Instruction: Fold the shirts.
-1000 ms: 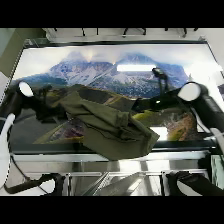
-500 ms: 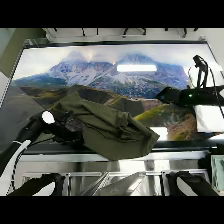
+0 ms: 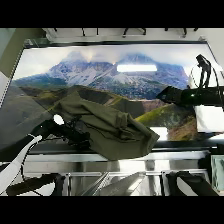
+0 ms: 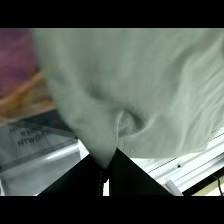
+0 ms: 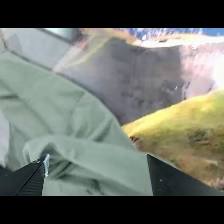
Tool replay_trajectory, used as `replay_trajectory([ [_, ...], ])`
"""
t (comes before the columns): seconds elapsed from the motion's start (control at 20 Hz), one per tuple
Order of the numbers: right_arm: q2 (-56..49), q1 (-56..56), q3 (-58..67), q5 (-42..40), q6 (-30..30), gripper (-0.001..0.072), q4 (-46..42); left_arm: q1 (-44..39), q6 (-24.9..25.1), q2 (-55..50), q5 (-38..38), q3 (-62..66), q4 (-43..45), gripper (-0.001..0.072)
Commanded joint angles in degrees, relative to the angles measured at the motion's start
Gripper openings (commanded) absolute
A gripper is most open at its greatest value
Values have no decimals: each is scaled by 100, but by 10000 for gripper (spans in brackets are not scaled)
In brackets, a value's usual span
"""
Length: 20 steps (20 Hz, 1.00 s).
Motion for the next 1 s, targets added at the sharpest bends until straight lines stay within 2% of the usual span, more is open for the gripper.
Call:
replay_trajectory([
  [0.0, -188, 203, -24, 492, 0, 696, 79, 42, 114, 313, 118, -4, 59, 13],
  [0.15, -498, 975, -90, 348, 4, 695, 299, 166, 101, 1010, -68, -4, 249, 13],
  [0.3, -1025, 2170, -101, 140, 28, 694, 282, 304, 96, 1600, 118, -4, 238, 13],
  [0.5, -1633, 3250, -101, -422, 404, 693, 256, 280, 96, 1878, 149, -7, 236, 13],
  [0.8, -2455, 3740, -98, -1314, 664, 685, 138, 280, 96, 1873, 33, -7, 234, 14],
  [0.9, -2739, 3768, -98, -1578, 824, 614, 111, 280, 98, 1873, -20, -7, 232, 14],
  [0.95, -2820, 3762, -98, -1681, 940, 614, 55, 280, 98, 1873, -37, -7, 232, 13],
])
